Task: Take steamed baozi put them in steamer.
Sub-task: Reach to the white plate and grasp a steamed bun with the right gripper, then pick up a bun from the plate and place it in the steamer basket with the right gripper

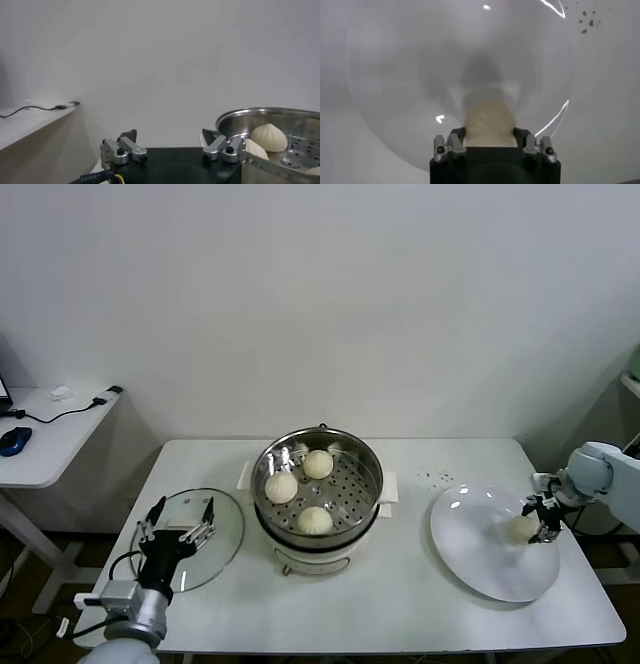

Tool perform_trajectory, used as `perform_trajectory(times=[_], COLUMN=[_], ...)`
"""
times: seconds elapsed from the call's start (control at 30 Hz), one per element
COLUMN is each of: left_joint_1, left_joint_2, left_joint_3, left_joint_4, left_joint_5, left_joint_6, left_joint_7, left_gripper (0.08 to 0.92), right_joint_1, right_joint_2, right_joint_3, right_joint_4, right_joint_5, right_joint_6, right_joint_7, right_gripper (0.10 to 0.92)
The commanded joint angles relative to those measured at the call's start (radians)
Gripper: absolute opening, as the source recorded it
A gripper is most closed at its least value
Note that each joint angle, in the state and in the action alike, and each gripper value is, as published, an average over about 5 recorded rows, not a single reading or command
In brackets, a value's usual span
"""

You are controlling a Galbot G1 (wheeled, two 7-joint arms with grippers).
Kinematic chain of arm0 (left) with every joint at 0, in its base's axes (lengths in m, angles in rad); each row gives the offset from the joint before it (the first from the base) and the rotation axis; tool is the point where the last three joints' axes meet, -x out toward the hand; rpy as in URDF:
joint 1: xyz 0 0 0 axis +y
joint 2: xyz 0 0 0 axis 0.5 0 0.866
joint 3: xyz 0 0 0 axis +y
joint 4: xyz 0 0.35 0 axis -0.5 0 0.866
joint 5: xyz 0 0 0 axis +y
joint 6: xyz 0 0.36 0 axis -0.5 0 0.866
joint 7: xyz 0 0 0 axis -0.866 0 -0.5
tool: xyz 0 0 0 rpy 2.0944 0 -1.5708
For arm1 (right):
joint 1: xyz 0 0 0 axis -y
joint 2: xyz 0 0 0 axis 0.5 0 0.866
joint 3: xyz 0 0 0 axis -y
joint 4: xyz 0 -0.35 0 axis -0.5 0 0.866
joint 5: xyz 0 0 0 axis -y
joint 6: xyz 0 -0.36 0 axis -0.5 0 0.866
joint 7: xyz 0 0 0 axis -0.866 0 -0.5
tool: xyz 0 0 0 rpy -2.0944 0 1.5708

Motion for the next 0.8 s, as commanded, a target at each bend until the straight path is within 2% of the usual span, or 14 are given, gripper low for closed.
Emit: perform_trajectory(times=[0.03,0.23,0.43,0.6,0.8], left_joint_1=[0.001,0.004,0.001,-0.006,-0.018], left_joint_2=[0.002,0.008,0.013,0.019,0.022], left_joint_3=[0.001,0.0,0.006,0.011,0.012], left_joint_4=[-0.003,-0.009,-0.007,-0.007,-0.007], left_joint_5=[0.0,-0.003,-0.011,-0.019,-0.034], left_joint_6=[0.0,0.0,-0.001,0.0,0.0], left_joint_7=[0.0,0.001,0.001,0.001,-0.001], left_gripper=[0.823,0.823,0.823,0.823,0.823], right_joint_1=[0.223,0.652,0.953,1.005,0.929], right_joint_2=[-0.027,0.024,0.183,0.348,0.502], right_joint_3=[-0.163,-0.516,-0.659,-0.613,-0.548], right_joint_4=[0.133,0.311,0.478,0.509,0.514], right_joint_5=[0.109,0.386,0.703,0.867,0.933], right_joint_6=[-0.044,-0.11,-0.201,-0.26,-0.318], right_joint_7=[0.009,0.028,0.06,0.097,0.16], right_gripper=[0.654,0.653,0.653,0.653,0.653])
